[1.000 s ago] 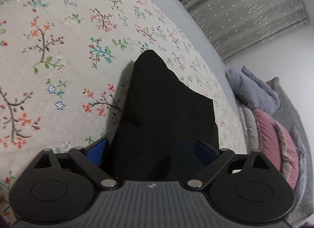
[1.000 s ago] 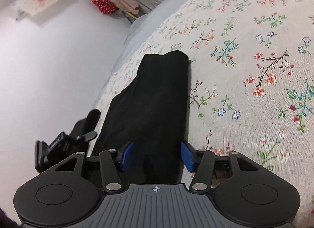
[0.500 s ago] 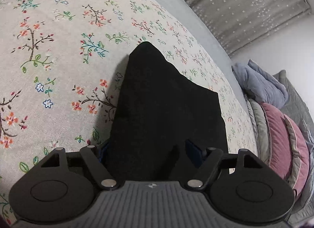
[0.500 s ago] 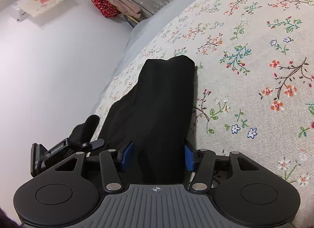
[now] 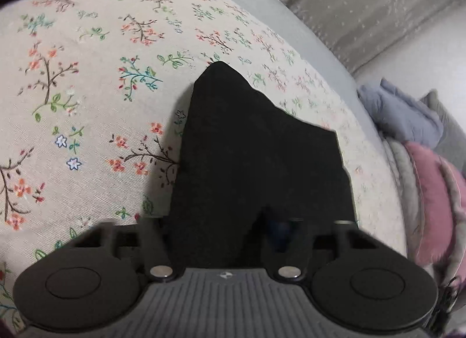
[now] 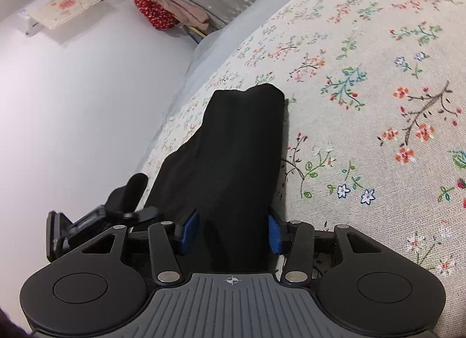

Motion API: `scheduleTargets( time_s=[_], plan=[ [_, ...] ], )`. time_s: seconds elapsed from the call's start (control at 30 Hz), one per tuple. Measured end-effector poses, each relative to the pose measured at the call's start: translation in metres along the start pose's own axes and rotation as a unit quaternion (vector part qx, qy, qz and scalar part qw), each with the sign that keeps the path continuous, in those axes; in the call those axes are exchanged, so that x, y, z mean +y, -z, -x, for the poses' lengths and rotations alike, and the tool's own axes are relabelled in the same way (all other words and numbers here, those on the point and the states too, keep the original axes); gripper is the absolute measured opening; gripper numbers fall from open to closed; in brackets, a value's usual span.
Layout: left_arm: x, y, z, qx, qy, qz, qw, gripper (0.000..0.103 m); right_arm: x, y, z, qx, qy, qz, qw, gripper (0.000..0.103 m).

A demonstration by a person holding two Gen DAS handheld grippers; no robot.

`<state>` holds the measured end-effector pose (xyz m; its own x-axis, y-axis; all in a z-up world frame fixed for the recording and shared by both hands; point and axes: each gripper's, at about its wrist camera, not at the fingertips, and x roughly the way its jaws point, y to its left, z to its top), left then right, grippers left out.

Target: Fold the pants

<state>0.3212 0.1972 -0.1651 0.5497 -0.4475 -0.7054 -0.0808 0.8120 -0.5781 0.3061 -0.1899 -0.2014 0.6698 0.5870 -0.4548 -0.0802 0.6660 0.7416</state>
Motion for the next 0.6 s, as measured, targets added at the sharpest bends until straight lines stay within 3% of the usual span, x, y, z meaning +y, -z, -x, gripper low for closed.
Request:
scheduleTargets(
  time_s=[0.03,0.2,0.4,0.6],
  plan=[
    [0.000,0.000,-0.001,0.003,0.009,0.006,0.9999,0.032,0.001,0.000,0.000,0.000,0.008,0.006,1.000,0.025],
    [-0.014,0.004,0.006,-0.018,-0.011,-0.023,0.9995,0.026,0.016,-0.001,0.002,-0.008,0.027,0.048,0.998,0.014],
    [-0.033,0.003,0.017,-0.040,0.011,-0.025,0.9988,0.023,0.047,-0.012,0.017,-0.021,0.049,0.124,0.991,0.012],
    [-0.066,-0.002,0.014,-0.055,0.064,-0.012,0.9963,0.022,0.073,-0.041,0.049,-0.039,0.088,0.201,0.975,0.012]
  ],
)
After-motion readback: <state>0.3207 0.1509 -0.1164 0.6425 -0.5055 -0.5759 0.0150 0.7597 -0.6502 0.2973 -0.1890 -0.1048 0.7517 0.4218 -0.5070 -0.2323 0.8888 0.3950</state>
